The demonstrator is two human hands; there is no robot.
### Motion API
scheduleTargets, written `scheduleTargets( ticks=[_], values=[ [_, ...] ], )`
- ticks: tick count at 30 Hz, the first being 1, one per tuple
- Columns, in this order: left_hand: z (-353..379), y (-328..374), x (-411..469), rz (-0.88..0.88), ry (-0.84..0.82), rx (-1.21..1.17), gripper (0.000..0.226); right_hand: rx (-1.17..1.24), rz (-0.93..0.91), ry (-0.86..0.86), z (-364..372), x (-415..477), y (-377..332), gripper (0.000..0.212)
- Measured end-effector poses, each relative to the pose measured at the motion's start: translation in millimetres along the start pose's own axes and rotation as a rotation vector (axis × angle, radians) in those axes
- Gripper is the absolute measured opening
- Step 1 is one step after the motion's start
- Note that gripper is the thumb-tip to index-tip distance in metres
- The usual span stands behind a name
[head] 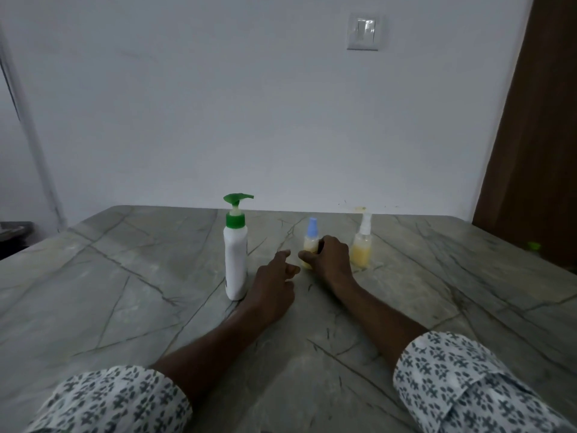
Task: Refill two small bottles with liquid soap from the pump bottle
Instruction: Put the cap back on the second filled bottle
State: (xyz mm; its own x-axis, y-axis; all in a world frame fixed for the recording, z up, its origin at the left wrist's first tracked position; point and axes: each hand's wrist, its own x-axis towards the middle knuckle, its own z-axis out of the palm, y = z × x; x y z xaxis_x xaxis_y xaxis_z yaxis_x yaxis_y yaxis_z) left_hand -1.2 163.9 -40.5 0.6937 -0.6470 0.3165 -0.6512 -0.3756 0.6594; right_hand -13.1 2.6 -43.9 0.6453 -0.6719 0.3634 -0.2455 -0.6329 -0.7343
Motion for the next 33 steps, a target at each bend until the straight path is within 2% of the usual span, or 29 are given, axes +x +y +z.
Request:
scheduleTargets(
  ticks=[3,6,8,10,12,13,15,17,19,22,24,27,33],
  values=[
    [-1,9,-6,0.035,0.073,0.038,0.051,-0.015,-0.012,-0.022,-1,1,2,0.04],
    [-11,29,-15,0.13,0.329,0.07,0.028,-0.002,0.006,-0.051,-5,-1,2,0.055],
    [-26,42,-21,0.244,0.565,0.065,0.02,0.009,0.028,-0.041,-10,-5,0,0.07],
    [-41,46,-25,0.266,0.83,0.023,0.032,0.001,0.022,0.028,-17,-10,-2,0.07],
    [-52,39,-27,0.088,0.951,-0.056,0.06,0.011,0.005,0.097,-24,-15,-5,0.059],
    [-54,32,-29,-0.035,0.933,-0.074,0.074,0.009,-0.009,0.112,-27,-18,-7,0.054],
    [-51,17,-30,-0.261,0.796,-0.081,0.095,-0.029,-0.041,0.092,-32,-27,-11,0.044],
    [-49,4,-29,-0.381,0.675,-0.097,0.102,-0.088,-0.065,0.029,-37,-40,-13,0.038],
    [-47,-5,-24,-0.382,0.619,-0.166,0.098,-0.147,-0.095,-0.047,-41,-55,-13,0.034],
    [-44,-12,-19,-0.349,0.551,-0.24,0.079,-0.186,-0.142,-0.132,-47,-75,-7,0.03],
    [-42,-17,-15,-0.332,0.53,-0.241,0.064,-0.167,-0.165,-0.145,-52,-83,-2,0.026],
    [-49,-27,0,-0.315,0.484,-0.325,0.056,-0.113,-0.177,-0.15,-62,-89,2,0.023],
    [-85,-39,42,-0.174,0.158,-0.41,0.045,-0.029,-0.141,-0.165,-72,-89,13,0.015]
  ],
)
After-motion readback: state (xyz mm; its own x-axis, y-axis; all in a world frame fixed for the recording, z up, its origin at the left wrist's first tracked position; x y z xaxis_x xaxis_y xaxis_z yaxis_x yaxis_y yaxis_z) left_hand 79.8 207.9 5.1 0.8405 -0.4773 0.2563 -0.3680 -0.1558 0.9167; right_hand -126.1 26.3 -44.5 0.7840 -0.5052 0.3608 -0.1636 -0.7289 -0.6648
